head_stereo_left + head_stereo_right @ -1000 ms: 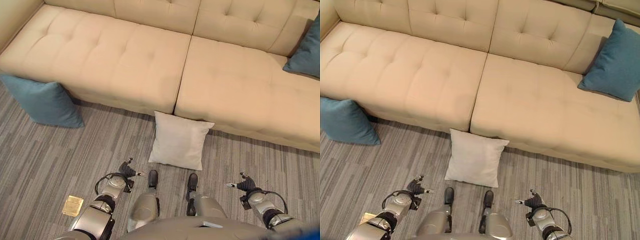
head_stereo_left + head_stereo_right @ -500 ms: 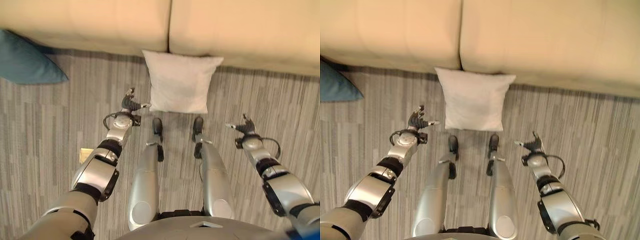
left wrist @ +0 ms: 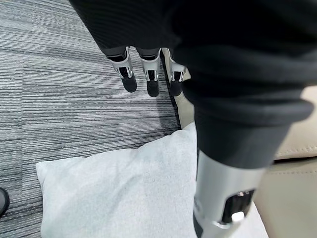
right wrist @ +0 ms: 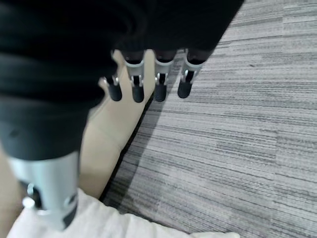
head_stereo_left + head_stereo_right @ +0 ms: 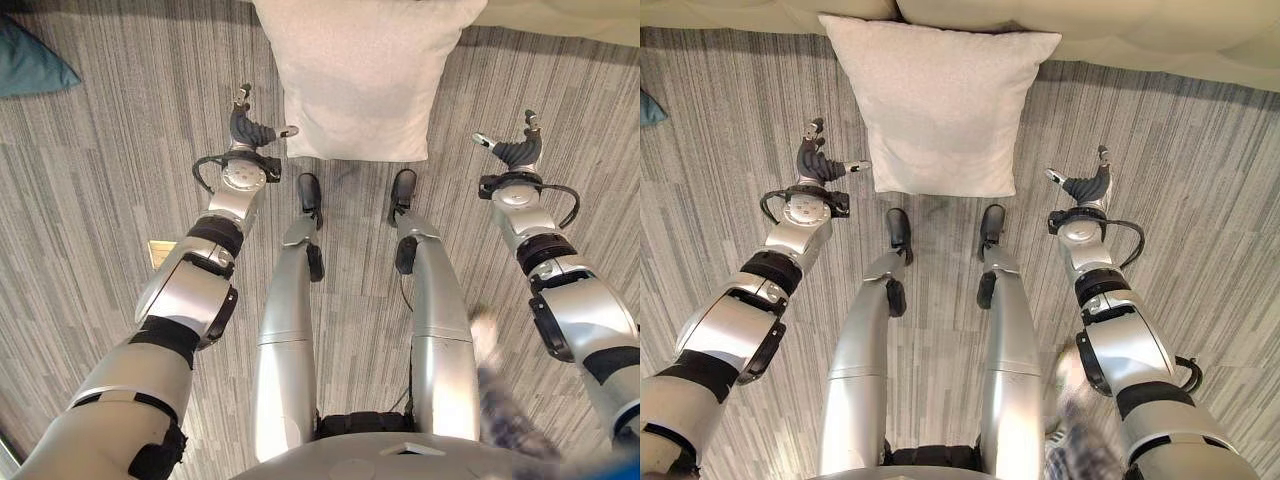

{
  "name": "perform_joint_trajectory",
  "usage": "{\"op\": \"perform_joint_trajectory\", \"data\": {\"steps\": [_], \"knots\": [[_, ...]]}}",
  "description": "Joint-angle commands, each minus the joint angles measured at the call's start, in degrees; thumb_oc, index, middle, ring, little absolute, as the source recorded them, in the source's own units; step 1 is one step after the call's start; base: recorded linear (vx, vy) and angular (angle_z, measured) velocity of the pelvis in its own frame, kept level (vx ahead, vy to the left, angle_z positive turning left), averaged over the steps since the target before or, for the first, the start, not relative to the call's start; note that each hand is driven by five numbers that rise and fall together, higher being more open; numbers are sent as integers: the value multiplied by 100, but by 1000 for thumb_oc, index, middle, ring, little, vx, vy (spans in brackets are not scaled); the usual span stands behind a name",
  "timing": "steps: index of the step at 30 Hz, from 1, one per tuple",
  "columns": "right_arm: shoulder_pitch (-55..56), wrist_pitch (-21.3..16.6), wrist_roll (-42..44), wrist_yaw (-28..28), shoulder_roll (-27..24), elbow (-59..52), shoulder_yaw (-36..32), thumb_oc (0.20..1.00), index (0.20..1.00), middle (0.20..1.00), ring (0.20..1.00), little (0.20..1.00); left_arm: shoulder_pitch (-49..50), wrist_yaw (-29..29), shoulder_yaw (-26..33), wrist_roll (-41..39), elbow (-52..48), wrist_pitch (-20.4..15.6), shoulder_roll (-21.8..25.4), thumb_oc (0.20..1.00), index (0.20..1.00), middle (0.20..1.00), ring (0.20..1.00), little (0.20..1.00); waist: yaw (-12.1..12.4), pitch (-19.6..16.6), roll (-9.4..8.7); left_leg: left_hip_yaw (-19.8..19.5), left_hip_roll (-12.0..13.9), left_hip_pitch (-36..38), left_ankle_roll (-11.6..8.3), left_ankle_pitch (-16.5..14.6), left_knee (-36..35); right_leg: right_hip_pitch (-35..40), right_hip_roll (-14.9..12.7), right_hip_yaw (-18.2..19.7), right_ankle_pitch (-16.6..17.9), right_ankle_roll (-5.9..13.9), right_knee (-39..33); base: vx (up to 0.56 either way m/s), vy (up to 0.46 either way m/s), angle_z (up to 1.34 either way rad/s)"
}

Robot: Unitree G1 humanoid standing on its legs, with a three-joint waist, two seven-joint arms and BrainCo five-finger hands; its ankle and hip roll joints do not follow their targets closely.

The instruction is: Pick up all the scattered cushions and arrange them neatly on the sofa.

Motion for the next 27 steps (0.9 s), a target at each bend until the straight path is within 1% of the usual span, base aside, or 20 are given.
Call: {"op": "perform_joint_trajectory", "data": {"steps": [1,11,20,27], "knots": [[749,-233,180,-184,69,119,195,1000,1000,1000,1000,1000,656,159,133,85,163,-135,-102,1000,1000,1000,1000,1000,-58,-1083,-15,-461,11,-460,-218,-342,97,94,-260,106,-306,694,-97,0,0,0],[584,-273,171,-204,139,-6,190,1000,1000,1000,1000,1000,565,150,114,78,135,-131,-87,1000,1000,1000,1000,1000,-76,-1249,-39,-483,-82,-928,-187,-341,103,-409,-241,159,-262,716,-84,9,7,0],[479,-345,265,-83,174,-63,227,1000,1000,1000,1000,1000,465,148,37,101,40,-164,-92,1000,1000,1000,1000,1000,-65,-1402,27,-464,-127,-1353,-145,-353,243,-875,-213,262,-225,739,63,3,3,0],[424,-350,144,-30,296,-173,321,1000,1000,1000,1000,1000,515,127,-8,184,-31,-139,-269,1000,1000,1000,1000,1000,-57,-1544,61,-493,-153,-1541,-118,-341,317,-1061,-196,285,-235,743,158,0,0,0]]}}
